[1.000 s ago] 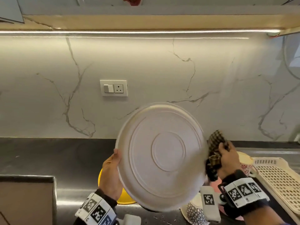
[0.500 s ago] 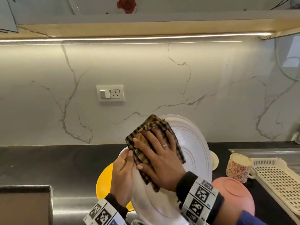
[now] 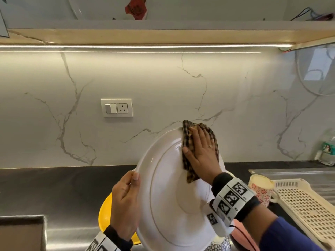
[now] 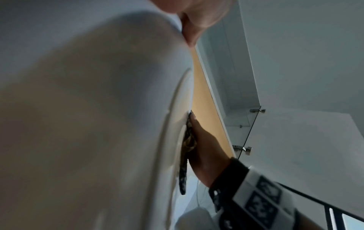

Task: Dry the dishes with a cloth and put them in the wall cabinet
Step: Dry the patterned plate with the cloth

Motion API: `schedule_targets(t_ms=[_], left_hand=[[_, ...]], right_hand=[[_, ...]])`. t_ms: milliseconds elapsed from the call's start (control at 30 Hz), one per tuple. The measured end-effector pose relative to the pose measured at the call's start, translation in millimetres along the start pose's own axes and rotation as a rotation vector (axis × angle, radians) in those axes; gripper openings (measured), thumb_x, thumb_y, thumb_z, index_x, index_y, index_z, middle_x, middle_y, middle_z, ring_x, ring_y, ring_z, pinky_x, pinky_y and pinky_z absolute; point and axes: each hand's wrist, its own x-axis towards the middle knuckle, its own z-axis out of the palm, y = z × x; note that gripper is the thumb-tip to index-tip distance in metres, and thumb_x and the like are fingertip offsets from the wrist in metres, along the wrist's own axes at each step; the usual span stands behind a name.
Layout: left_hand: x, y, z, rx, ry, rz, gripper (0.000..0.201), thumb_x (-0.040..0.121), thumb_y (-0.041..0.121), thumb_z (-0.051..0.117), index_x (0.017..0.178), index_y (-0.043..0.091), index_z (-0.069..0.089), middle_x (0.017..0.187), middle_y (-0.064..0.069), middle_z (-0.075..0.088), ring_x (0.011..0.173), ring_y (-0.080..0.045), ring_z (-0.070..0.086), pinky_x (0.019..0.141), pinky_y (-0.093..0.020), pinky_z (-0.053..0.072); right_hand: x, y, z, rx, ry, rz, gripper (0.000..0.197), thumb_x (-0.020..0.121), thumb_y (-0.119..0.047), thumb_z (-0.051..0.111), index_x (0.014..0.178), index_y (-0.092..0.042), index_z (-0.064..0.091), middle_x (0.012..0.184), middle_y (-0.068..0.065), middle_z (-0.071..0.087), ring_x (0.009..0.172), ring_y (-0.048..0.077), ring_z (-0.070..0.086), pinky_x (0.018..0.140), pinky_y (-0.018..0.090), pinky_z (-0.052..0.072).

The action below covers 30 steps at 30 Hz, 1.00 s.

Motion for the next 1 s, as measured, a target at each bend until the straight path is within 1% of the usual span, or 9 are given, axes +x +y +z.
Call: schedule_targets(t_ms=[133,267,400,500,633,733,867,933,1000], left_hand=[[2.0,-2.5,7.7,0.049,-0.030,0.050,0.035,0.088,0.038,0.057,0.059,0.020,0.061,0.053,0.006,0.050,0.049,-0.007,0.040,0.046,-0.019,0.036],[6.8,-6.9,2.6,0.003,-0.035,0.012,0.059,0.063,0.066,0.065,0.064,0.008,0.057,0.061,-0.009,0.051,0.056,-0.018,0.043,0.049,-0.025,0.040],[10.4,-2.0,1.8,-0.027,-0.020,0.022,0.058,0.059,0.070,0.068,0.063,0.013,0.063,0.060,-0.003,0.055,0.055,-0.014,0.047,0.049,-0.021,0.043],[11.2,8.4,-0.6,-0.120,0.026,0.002,0.030,0.075,0.041,0.059,0.059,0.019,0.070,0.057,0.004,0.062,0.050,-0.007,0.055,0.047,-0.015,0.048],[19.9,18.2,-5.2,-0.218,0.096,-0.016,0.055,0.096,0.010,0.038,0.055,0.022,0.073,0.057,0.008,0.067,0.051,-0.002,0.062,0.048,-0.014,0.050],[23.8,16.5,-0.4,-0.265,0.134,-0.071,0.052,0.096,0.013,0.039,0.060,0.021,0.075,0.062,0.006,0.070,0.056,-0.005,0.065,0.053,-0.017,0.054],[27.7,8.2,3.7,-0.308,0.197,-0.136,0.044,0.095,0.017,0.045,0.064,0.017,0.075,0.066,0.003,0.071,0.060,-0.009,0.067,0.056,-0.022,0.056],[32.5,1.3,2.1,-0.324,0.233,-0.163,0.038,0.095,0.019,0.047,0.070,0.018,0.076,0.075,0.002,0.073,0.069,-0.011,0.068,0.061,-0.024,0.057],[35.9,-2.5,2.2,-0.329,0.263,-0.202,0.031,0.095,0.021,0.046,0.082,0.016,0.075,0.091,-0.002,0.072,0.084,-0.015,0.068,0.075,-0.029,0.057]], right_hand=[[-18.2,-35.3,19.5,-0.185,0.047,-0.370,0.062,0.091,-0.053,0.024,0.144,-0.021,0.024,0.147,0.015,0.036,0.140,0.029,0.015,0.110,0.045,0.006],[-13.3,-33.1,14.0,-0.245,-0.001,-0.573,0.056,0.095,-0.056,0.014,0.141,-0.028,0.028,0.146,0.007,0.038,0.137,0.025,0.017,0.111,0.045,0.007],[5.1,-12.4,-3.5,-0.223,0.019,-0.436,0.067,0.089,-0.066,0.007,0.146,-0.031,0.017,0.151,0.006,0.031,0.141,0.022,0.017,0.112,0.038,0.004],[15.8,24.2,-20.7,-0.083,-0.047,-0.171,0.079,0.071,-0.084,0.007,0.138,-0.045,-0.004,0.157,-0.001,0.007,0.145,0.017,0.003,0.113,0.029,-0.001],[-7.4,70.8,-23.8,0.300,-0.090,0.067,0.088,0.062,-0.083,0.030,0.135,-0.044,-0.001,0.156,-0.006,-0.002,0.144,0.011,0.002,0.113,0.024,0.004],[-42.1,78.4,-4.4,0.322,-0.023,0.071,0.091,0.060,-0.093,0.016,0.134,-0.045,-0.003,0.149,-0.018,-0.005,0.139,0.000,-0.010,0.111,0.019,-0.007],[-90.9,73.5,28.3,0.380,0.092,0.113,0.081,0.067,-0.090,0.016,0.137,-0.054,-0.004,0.153,-0.013,-0.001,0.143,0.006,-0.009,0.114,0.021,-0.009],[-115.1,61.7,42.7,0.436,0.129,0.119,0.069,0.072,-0.087,0.018,0.132,-0.066,-0.007,0.154,-0.022,-0.006,0.142,0.001,-0.010,0.111,0.010,-0.011],[-133.6,46.3,52.0,0.460,0.171,0.095,0.065,0.077,-0.082,0.018,0.133,-0.063,-0.008,0.148,-0.036,-0.011,0.140,-0.002,-0.013,0.110,0.009,-0.011]])
